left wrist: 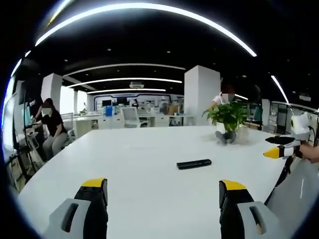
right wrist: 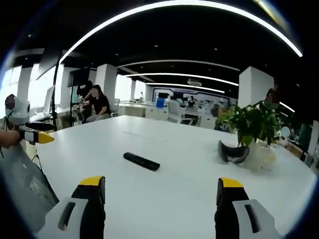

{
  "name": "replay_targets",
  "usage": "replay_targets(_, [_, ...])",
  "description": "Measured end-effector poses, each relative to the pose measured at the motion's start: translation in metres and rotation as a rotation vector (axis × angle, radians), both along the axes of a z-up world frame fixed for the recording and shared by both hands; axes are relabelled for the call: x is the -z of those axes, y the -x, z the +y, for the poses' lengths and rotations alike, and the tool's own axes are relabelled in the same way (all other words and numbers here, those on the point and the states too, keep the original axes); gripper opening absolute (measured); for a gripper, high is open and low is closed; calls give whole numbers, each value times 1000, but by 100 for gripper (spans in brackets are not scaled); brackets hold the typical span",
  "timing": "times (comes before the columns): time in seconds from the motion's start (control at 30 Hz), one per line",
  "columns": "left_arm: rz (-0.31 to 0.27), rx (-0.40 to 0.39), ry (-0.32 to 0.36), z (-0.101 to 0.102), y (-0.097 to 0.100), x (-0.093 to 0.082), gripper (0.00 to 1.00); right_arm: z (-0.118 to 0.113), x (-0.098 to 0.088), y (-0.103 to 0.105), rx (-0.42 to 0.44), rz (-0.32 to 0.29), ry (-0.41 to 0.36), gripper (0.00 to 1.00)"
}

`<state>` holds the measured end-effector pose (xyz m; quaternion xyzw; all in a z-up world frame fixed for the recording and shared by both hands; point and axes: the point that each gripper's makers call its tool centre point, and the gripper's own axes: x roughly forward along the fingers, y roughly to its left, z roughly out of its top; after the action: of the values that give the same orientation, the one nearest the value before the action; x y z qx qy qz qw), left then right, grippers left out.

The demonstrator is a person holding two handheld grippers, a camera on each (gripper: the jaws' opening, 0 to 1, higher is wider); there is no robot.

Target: Press the specified remote control buttons in sequence, fully releasing each button before pressing the next.

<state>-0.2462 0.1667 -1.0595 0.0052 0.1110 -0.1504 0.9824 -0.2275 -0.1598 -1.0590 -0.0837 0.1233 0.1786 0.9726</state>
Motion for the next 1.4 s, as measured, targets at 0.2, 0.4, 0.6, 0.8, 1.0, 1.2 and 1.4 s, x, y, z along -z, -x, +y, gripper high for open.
replay_targets(0.2, [-15,-13,1,4,-1,-2,96,5,-3,1,-20,-10,-5,91])
replay_targets(0.4, [-14,5,-13,-1,1,-3,96,4,1,0,-25,7,8,90])
replay_targets(0.6, [-11,3,3,0,0,-3,95,-4,21,0,3,96,47,94])
replay_targets(0.8, [28,28,-13,-5,-1,5,98,-6,15,-1,12,79,-8,93])
replay_targets(1.0, [33,35,29,-5,-1,4,100,-4,11,-1,7,70,-35,92])
replay_targets(1.2, [64,48,21,-5,1,7,100,-5,-10,0,33,39,-102,94])
replay_targets(1.4, [130,79,62,-11,1,11,100,-15,-7,-5,107,37,-163,96])
